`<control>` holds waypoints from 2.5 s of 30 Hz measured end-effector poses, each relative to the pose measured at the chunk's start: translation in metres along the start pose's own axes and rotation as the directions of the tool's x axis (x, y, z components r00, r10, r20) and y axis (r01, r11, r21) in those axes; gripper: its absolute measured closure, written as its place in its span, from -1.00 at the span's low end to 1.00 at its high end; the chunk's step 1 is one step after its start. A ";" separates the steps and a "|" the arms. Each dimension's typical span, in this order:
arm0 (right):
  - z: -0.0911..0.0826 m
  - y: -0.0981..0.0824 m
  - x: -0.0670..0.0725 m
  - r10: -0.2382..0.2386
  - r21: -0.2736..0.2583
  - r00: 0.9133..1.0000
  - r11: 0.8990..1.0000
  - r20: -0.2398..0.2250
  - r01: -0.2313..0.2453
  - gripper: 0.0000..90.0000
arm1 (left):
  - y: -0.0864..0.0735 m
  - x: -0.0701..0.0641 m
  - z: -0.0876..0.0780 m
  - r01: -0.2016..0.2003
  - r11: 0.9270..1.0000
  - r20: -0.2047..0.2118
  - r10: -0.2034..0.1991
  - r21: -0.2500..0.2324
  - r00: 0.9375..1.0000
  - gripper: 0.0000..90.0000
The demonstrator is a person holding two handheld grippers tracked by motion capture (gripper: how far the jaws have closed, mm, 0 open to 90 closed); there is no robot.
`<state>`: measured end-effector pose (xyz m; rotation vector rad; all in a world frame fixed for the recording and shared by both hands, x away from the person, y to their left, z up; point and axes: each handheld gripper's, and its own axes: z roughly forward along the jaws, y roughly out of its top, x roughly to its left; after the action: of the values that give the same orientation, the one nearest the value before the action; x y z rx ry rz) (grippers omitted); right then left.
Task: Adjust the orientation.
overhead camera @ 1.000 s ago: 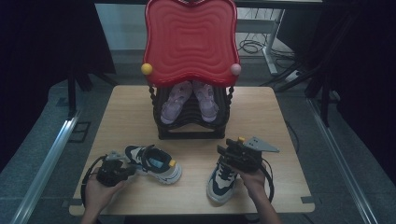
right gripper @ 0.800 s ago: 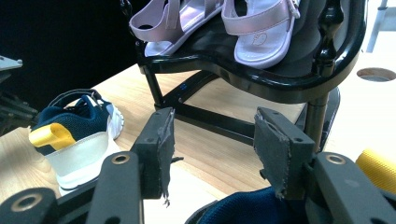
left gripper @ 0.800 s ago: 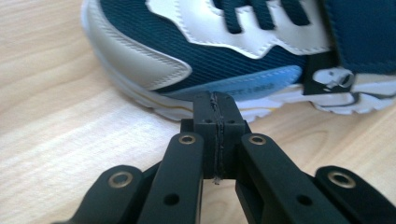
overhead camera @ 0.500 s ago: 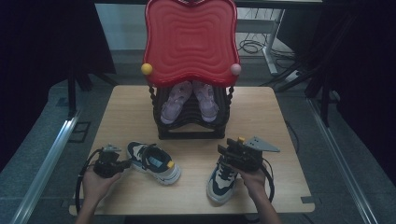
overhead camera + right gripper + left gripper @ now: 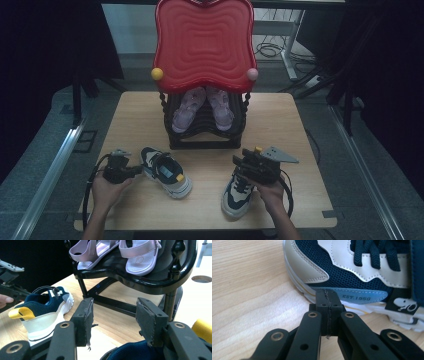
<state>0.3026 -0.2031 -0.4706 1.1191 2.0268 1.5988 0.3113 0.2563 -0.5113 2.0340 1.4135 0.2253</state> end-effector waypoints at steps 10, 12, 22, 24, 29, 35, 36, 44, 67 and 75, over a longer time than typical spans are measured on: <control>0.002 -0.001 0.003 -0.001 0.001 1.000 1.000 -0.005 0.001 0.07 | 0.000 0.000 -0.001 0.003 0.999 -0.005 -0.004 -0.048 1.000 0.98; 0.003 0.000 0.004 -0.003 0.000 1.000 1.000 -0.007 0.003 0.07 | -0.002 -0.002 -0.008 -0.002 0.996 -0.038 -0.002 -0.088 0.999 0.88; 0.003 0.002 0.009 -0.005 0.020 1.000 1.000 -0.008 0.005 0.07 | -0.005 -0.011 -0.027 -0.033 0.989 0.042 0.039 -0.142 0.998 0.31; 0.003 0.004 0.013 -0.014 0.022 1.000 1.000 -0.008 0.014 0.07 | -0.006 -0.013 -0.029 -0.035 0.989 0.036 0.041 -0.141 0.999 0.15; 0.007 0.009 0.029 -0.042 0.045 0.998 0.998 -0.048 0.044 0.09 | -0.008 -0.012 -0.032 -0.039 0.989 0.019 0.042 -0.142 0.999 -0.05; 0.020 0.008 0.047 -0.053 0.079 0.991 0.995 -0.123 0.063 0.33 | -0.014 -0.005 -0.037 -0.022 0.990 0.009 0.023 -0.138 1.000 -0.12; 0.021 0.008 0.048 -0.054 0.082 0.990 0.994 -0.127 0.065 0.41 | -0.015 -0.004 -0.039 -0.018 0.990 0.004 0.019 -0.139 1.000 -0.12; 0.039 0.011 0.067 -0.076 0.120 0.981 0.988 -0.179 0.098 0.93 | -0.018 0.001 -0.048 -0.003 0.985 -0.011 0.001 -0.173 1.000 -0.11; 0.091 0.012 0.095 -0.075 0.210 0.984 0.972 -0.162 0.108 0.99 | -0.023 0.008 -0.053 0.041 0.983 0.011 -0.040 -0.181 0.999 -0.15; 0.095 0.008 0.100 -0.087 0.217 0.983 0.969 -0.165 0.122 0.99 | -0.024 0.007 -0.058 0.040 0.980 0.013 -0.038 -0.194 0.999 -0.15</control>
<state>0.3058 -0.0654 -0.4729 0.9685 2.3763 1.4721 0.2678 0.2912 -0.4814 1.8446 1.3680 0.3245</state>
